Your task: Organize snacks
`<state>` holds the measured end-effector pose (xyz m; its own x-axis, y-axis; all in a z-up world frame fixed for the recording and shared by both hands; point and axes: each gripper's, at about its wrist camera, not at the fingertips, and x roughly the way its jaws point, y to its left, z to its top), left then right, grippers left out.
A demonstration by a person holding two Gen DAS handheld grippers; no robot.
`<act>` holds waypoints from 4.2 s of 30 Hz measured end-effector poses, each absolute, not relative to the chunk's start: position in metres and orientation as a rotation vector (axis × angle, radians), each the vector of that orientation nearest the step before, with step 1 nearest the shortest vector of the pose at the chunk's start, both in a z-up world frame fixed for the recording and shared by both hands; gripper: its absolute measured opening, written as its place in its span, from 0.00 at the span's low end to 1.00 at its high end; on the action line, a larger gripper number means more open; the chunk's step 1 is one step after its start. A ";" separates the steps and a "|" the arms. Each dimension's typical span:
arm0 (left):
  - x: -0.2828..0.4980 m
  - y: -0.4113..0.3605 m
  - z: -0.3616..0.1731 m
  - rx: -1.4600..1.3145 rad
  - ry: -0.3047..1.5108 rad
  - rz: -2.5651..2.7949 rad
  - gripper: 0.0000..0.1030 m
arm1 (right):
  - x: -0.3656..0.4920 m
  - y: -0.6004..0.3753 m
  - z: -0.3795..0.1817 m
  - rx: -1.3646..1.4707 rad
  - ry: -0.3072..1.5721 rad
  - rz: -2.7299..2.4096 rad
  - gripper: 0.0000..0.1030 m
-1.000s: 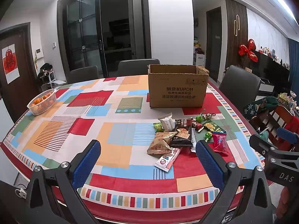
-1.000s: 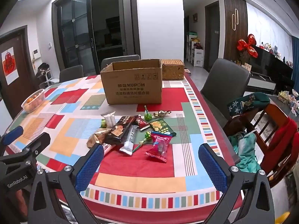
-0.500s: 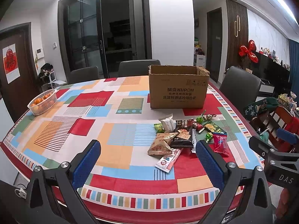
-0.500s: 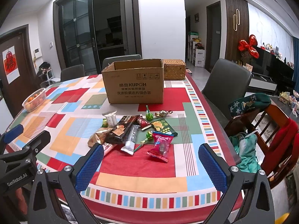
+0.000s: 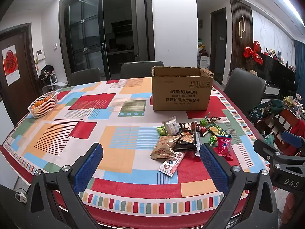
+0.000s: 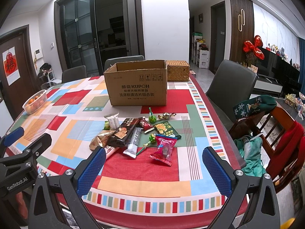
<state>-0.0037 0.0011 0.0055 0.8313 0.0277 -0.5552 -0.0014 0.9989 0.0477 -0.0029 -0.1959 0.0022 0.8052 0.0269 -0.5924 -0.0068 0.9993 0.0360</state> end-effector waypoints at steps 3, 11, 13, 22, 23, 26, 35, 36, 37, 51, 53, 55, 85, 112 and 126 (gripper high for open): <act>-0.004 0.001 0.005 0.045 0.589 0.015 1.00 | -0.003 -0.196 0.002 0.033 0.635 0.018 0.99; -0.004 0.001 0.005 0.045 0.590 0.015 1.00 | -0.002 -0.196 0.002 0.032 0.635 0.018 0.99; -0.004 0.001 0.005 0.045 0.588 0.016 1.00 | -0.002 -0.196 0.001 0.032 0.636 0.019 0.99; -0.004 0.001 0.005 0.045 0.589 0.015 1.00 | -0.003 -0.194 0.003 0.032 0.639 0.020 0.99; -0.004 0.002 0.005 0.045 0.589 0.015 1.00 | -0.003 -0.195 0.002 0.032 0.639 0.020 0.99; -0.004 0.002 0.005 0.045 0.589 0.015 1.00 | -0.003 -0.195 0.001 0.031 0.639 0.020 0.99; 0.001 0.002 -0.005 0.050 0.607 0.004 1.00 | 0.000 -0.197 -0.018 0.033 0.663 0.026 0.99; 0.002 0.002 -0.007 0.051 0.610 0.001 1.00 | 0.002 -0.197 -0.019 0.034 0.669 0.028 0.99; 0.003 0.002 -0.007 0.053 0.612 -0.001 1.00 | 0.002 -0.197 -0.019 0.035 0.670 0.028 0.99; 0.037 -0.013 -0.020 0.109 0.642 -0.068 0.89 | 0.035 -0.202 -0.036 0.058 0.746 0.035 0.99; 0.047 -0.017 -0.024 0.111 0.656 -0.100 0.86 | 0.041 -0.203 -0.040 0.062 0.751 0.029 0.99; 0.057 -0.021 -0.027 0.116 0.666 -0.132 0.82 | 0.049 -0.205 -0.044 0.067 0.757 0.024 0.99; 0.189 -0.065 -0.106 0.136 0.864 -0.397 0.56 | 0.141 -0.223 -0.116 0.160 0.952 0.023 0.72; 0.218 -0.057 -0.130 0.012 0.996 -0.420 0.48 | 0.167 -0.218 -0.134 0.140 0.992 0.051 0.40; 0.198 -0.062 -0.091 0.047 0.902 -0.382 0.48 | 0.157 -0.217 -0.105 0.114 0.904 0.087 0.38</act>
